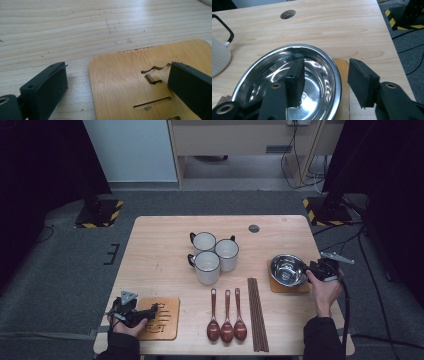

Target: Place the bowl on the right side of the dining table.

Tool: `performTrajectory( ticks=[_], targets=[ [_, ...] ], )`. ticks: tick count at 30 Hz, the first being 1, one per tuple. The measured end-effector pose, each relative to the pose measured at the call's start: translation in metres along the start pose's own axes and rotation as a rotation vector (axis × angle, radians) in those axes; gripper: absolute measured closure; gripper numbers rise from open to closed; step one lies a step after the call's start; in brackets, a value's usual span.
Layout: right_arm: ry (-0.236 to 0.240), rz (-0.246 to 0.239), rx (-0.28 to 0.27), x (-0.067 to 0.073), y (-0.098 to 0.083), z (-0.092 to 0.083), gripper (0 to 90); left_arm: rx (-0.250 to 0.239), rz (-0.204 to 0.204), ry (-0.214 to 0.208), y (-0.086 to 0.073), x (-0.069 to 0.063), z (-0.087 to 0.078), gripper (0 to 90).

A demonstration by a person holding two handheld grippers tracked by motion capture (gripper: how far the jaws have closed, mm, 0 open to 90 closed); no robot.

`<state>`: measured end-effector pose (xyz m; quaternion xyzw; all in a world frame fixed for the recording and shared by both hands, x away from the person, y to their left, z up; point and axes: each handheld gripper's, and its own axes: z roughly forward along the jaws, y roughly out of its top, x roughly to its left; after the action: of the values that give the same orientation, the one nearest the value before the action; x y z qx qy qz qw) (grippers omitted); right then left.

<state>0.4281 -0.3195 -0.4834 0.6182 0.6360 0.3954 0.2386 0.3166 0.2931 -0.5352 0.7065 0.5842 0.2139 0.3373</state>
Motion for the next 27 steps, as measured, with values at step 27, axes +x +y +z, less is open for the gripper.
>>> performTrajectory(
  ticks=[27],
  targets=[
    [0.063,-0.071,-0.093,0.021,0.004,-0.027,36.6,-0.082,0.05,-0.07,0.008,-0.007,-0.015,9.1]
  ],
)
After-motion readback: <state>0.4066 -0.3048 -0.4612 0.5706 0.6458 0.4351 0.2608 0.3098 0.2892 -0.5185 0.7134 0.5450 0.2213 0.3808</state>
